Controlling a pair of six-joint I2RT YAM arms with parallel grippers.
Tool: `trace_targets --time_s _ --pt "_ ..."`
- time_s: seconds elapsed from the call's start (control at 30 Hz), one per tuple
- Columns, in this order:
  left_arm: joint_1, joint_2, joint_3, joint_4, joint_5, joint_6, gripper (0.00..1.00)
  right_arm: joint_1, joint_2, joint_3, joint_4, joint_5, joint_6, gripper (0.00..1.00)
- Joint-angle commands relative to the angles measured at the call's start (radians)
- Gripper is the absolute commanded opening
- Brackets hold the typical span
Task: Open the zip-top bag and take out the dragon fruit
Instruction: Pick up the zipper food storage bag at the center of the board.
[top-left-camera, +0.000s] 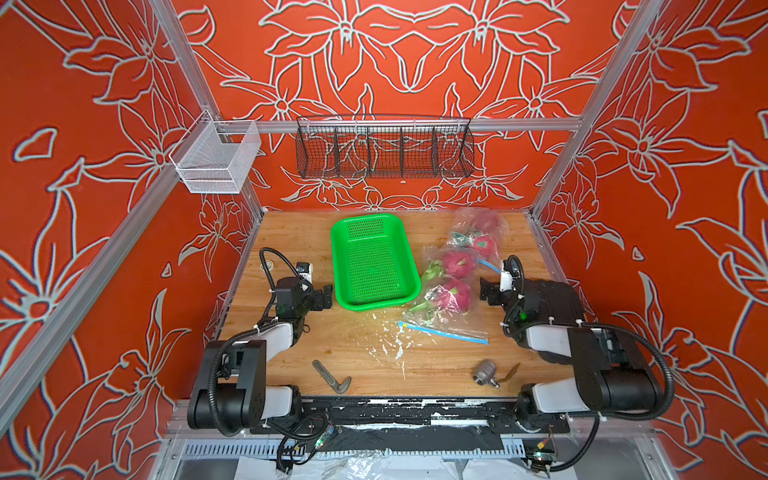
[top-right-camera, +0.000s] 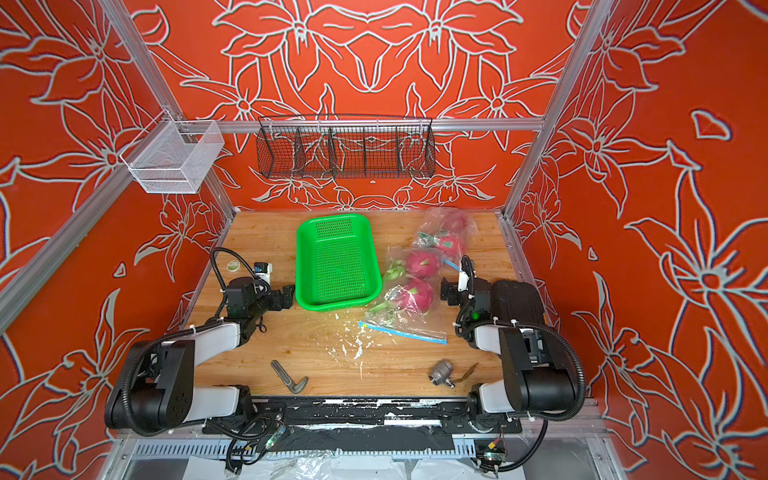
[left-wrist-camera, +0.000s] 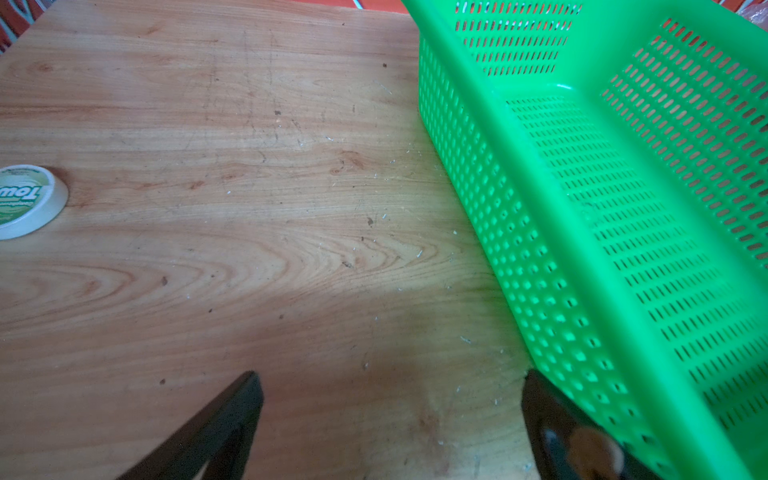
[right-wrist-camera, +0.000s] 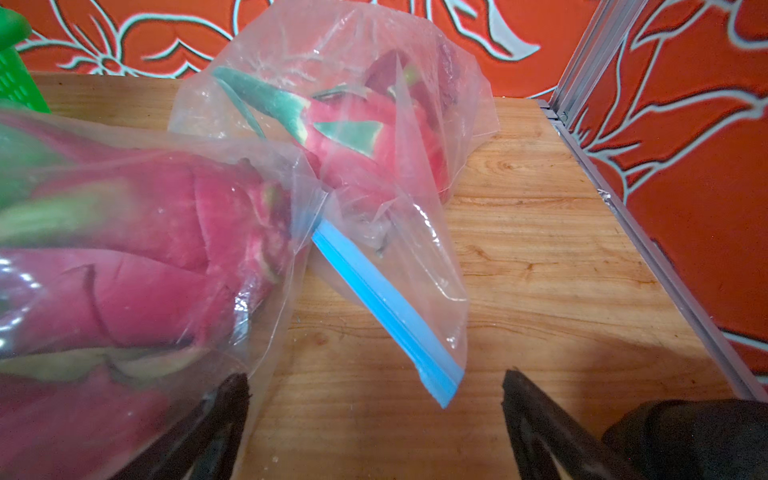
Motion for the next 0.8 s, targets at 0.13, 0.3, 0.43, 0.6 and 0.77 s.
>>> trace_targets --time_s 0.13,0.3,0.43,0.6,0.77 --pt "0.001 -0.02 -0.004 0.021 0.022 0.015 0.97 0.002 -0.033 -0.021 0.032 0.039 0.006 0.97" --pt "0.044 -0.177 0.211 -0.475 0.228 0.142 0.97 0.103 -0.389 0.099 -0.506 0.196 0.11 0.97" --pt "0.062 -0.271 0.387 -0.946 0.374 0.4 0.97 0.279 -0.61 0.194 -0.816 0.295 0.152 0.97" --pt "0.084 -0.498 0.341 -1.115 0.407 0.567 0.97 0.625 -0.603 0.267 -0.99 0.453 0.073 0.97" --pt "0.093 -0.628 0.307 -1.182 0.465 0.615 0.97 0.983 -0.402 0.308 -1.031 0.661 -0.028 0.97"
